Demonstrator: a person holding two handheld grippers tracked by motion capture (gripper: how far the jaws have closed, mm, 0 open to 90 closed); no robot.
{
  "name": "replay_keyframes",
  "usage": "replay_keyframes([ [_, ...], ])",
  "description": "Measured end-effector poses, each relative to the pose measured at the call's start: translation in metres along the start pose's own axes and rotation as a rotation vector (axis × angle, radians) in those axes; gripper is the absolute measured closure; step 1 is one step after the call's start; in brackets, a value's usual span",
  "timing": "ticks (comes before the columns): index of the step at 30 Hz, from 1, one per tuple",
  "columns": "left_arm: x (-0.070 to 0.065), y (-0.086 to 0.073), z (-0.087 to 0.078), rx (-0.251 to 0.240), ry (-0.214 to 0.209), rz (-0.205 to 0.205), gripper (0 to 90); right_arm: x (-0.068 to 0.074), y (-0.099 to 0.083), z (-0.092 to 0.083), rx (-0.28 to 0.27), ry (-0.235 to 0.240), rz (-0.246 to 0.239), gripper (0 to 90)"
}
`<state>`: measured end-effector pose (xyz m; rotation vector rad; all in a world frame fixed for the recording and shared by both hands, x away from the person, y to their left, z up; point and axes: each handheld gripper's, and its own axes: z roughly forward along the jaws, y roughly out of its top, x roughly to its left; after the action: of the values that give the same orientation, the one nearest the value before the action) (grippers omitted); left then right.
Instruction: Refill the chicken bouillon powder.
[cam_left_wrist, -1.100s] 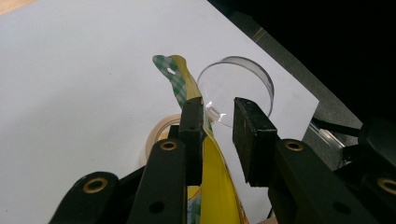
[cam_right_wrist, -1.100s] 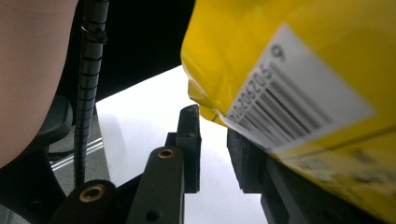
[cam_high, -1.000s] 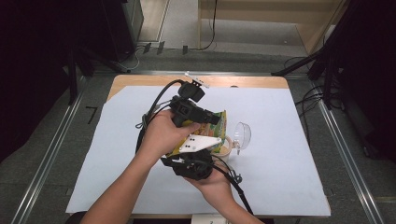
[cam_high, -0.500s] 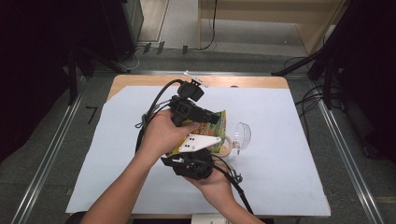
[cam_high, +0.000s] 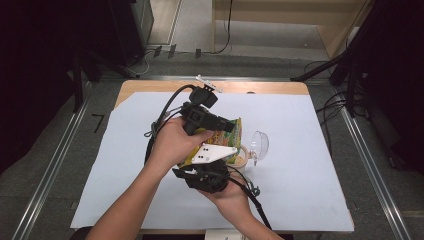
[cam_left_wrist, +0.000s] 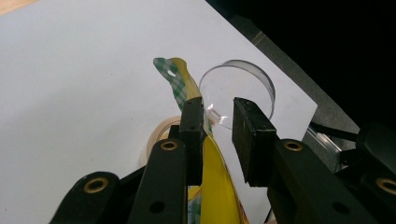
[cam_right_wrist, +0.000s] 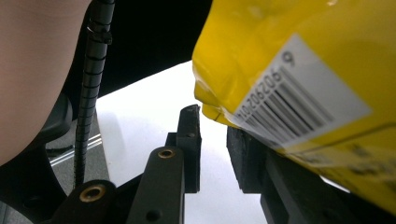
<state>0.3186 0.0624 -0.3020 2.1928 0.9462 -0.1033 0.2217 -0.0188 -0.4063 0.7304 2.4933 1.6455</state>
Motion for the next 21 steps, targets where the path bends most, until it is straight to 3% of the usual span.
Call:
replay_keyframes([
  [21,-0.0017,-0.0008,0.0034,0.014,-0.001,0.010,74.9,-0.0001,-0.0044,0.0019,-0.008,-0.006,0.002,76.1],
])
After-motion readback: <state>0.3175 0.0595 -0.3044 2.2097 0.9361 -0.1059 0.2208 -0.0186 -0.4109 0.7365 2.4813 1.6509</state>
